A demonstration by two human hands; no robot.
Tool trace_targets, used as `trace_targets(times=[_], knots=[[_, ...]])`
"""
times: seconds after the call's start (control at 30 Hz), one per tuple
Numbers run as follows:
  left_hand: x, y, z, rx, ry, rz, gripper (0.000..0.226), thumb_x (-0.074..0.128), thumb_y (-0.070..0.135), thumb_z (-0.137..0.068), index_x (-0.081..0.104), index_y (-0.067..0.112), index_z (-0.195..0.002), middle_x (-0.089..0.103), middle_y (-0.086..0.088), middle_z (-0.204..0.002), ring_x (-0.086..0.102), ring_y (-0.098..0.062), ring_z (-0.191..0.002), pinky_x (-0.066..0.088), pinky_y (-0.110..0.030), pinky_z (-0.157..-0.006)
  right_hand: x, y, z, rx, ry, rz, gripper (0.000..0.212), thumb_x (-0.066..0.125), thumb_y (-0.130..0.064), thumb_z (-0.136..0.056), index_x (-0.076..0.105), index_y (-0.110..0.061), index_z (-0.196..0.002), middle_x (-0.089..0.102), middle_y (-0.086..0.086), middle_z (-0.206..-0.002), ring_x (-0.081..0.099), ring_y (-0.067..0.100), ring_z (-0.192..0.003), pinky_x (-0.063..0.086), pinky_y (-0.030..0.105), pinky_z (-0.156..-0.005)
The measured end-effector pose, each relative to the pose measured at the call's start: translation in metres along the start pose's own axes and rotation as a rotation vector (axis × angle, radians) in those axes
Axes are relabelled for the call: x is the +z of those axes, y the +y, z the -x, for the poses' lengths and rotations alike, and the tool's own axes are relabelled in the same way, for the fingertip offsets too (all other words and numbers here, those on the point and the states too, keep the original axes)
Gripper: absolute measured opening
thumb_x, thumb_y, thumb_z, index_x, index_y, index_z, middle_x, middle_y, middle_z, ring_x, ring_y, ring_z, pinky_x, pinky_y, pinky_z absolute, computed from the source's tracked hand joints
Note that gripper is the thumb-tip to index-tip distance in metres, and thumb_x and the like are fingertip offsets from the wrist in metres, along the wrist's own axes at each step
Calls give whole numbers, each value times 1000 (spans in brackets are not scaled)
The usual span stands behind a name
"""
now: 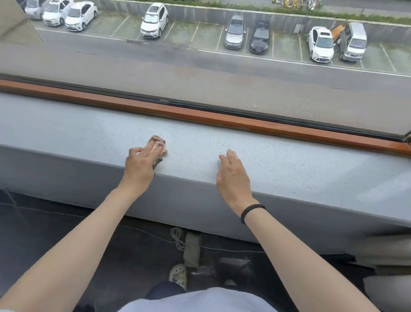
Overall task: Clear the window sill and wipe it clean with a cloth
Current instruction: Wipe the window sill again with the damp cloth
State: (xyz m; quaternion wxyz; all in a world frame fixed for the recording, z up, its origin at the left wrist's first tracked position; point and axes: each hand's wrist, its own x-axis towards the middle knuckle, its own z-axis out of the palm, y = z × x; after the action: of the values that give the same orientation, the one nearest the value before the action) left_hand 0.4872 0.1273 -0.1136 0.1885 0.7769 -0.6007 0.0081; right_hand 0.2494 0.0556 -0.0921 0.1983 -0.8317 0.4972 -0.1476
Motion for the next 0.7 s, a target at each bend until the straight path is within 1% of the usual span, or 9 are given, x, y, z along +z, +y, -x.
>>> trace_targets(times=[0.1,0.2,0.27,0.37,0.5,0.53,0.6,0.67,0.7], knots=[[15,30,6,-111,0,21,47,43,-10,-87,57,9,-127,48,-12,-141,45,-40,-98,41,-42,-80,8,-8,-2,-20,-9,18,35,32,0,-95,46,-1,-126,32,19,-147,24,29,-141,24,38,-116],[24,51,25,218,-38,82,58,47,-18,-75,59,7,-126,52,-14,-136,54,-42,-107,45,-46,-92,12,-22,-9,-40,-48,26,38,30,-2,-96,41,-3,-132,24,18,-152,17,27,-144,15,33,-118],[11,24,19,261,-70,94,66,45,-19,-78,49,11,-136,40,-10,-146,41,-36,-130,28,-44,-109,14,-30,-14,-69,-68,41,41,29,-3,-97,36,-3,-138,20,17,-154,14,26,-145,12,31,-117],[-7,-37,3,-57,-112,4,67,36,-14,-86,34,18,-145,20,-5,-156,17,-29,-143,15,-43,-115,14,-37,-20,-86,-97,50,45,28,-3,-97,29,-3,-143,18,16,-155,12,25,-145,12,32,-118],[-7,-36,-19,-404,28,3,53,43,-8,-86,52,17,-132,36,-12,-148,31,-34,-136,23,-46,-108,17,-40,-25,-74,-108,62,45,28,1,-95,34,-2,-139,21,16,-154,13,26,-145,14,34,-119],[-5,-22,-18,-391,50,65,44,49,-4,-86,59,18,-122,45,-11,-141,41,-34,-128,30,-45,-104,18,-43,-27,-72,-111,63,45,28,2,-94,34,-2,-138,21,16,-154,14,25,-145,14,34,-119],[5,8,-8,-101,2,147,38,58,0,-84,62,22,-115,53,-5,-131,50,-26,-120,40,-44,-99,20,-50,-33,-74,-121,66,47,28,2,-94,32,-3,-141,20,16,-154,13,24,-145,11,32,-118],[8,17,11,178,-100,152,58,48,-8,-86,49,25,-134,36,2,-149,30,-13,-137,23,-41,-115,20,-58,-39,-93,-134,72,48,29,-2,-96,28,-3,-144,18,15,-155,12,23,-145,10,31,-117],[2,7,12,216,-123,154,64,45,-8,-87,42,26,-141,26,5,-153,20,-9,-138,15,-38,-117,21,-61,-42,-102,-140,77,48,29,-4,-97,27,-3,-144,18,15,-155,12,23,-145,11,32,-118]])
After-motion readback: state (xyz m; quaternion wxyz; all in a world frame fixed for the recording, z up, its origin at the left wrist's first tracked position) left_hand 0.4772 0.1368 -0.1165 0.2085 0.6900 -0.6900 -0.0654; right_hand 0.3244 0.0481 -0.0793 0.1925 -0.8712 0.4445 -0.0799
